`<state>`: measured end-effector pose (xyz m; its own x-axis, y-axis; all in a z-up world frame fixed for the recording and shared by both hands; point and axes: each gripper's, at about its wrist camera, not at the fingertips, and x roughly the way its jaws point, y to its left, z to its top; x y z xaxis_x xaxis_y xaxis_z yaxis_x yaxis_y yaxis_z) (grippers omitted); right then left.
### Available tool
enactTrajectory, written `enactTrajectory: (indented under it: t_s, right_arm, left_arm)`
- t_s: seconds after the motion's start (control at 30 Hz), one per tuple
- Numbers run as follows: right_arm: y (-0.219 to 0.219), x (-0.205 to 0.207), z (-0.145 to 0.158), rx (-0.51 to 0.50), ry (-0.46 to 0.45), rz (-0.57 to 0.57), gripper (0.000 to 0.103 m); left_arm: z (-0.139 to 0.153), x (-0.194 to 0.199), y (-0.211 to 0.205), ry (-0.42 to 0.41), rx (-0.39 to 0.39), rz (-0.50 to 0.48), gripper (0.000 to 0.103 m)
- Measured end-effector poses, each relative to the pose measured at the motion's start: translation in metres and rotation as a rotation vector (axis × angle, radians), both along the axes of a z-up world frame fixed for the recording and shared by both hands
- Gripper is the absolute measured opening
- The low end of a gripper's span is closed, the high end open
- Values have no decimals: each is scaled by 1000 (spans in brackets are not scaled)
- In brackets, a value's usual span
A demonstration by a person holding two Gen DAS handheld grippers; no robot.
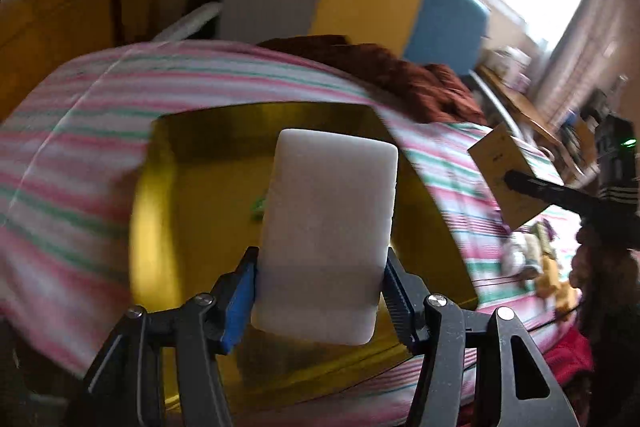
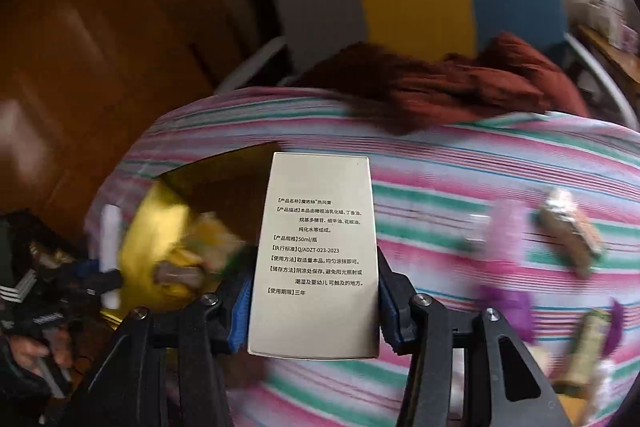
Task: Organize objects
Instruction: 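Carry sponge block and box into the gold tray and release both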
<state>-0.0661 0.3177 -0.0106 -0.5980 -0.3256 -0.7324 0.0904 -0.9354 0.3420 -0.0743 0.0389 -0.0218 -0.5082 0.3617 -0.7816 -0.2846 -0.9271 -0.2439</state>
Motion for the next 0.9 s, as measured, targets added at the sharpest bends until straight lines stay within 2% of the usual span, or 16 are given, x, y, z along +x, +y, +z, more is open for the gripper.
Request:
enactTrajectory:
  t_s: [0.13, 0.27, 0.33, 0.43, 0.6, 0.7, 0.9]
  right_arm:
    - [-54, -19, 4, -50, -2, 51, 51]
    - [-101, -46, 10, -170, -7, 60, 53]
    - [-124, -59, 12, -209, -23, 56, 64]
    - [-146, -69, 8, -246, -58, 73, 66]
    - [-160, -52, 0, -192, -67, 102, 66]
    - [-157, -37, 2, -138, -40, 90, 66]
    - [-155, -6, 6, 1, 20, 74, 66]
  left_arm:
    - [-9, 8, -32, -10, -1, 57, 61]
    - [-16, 15, -53, -12, -7, 115, 83]
    - [-18, 18, -61, -6, -14, 133, 85]
    - [-20, 25, -71, -4, -15, 154, 87]
    - [-14, 31, -81, 41, -19, 183, 88]
    - [-9, 33, -81, 80, -33, 205, 89]
    - [-6, 33, -78, 96, -47, 208, 90]
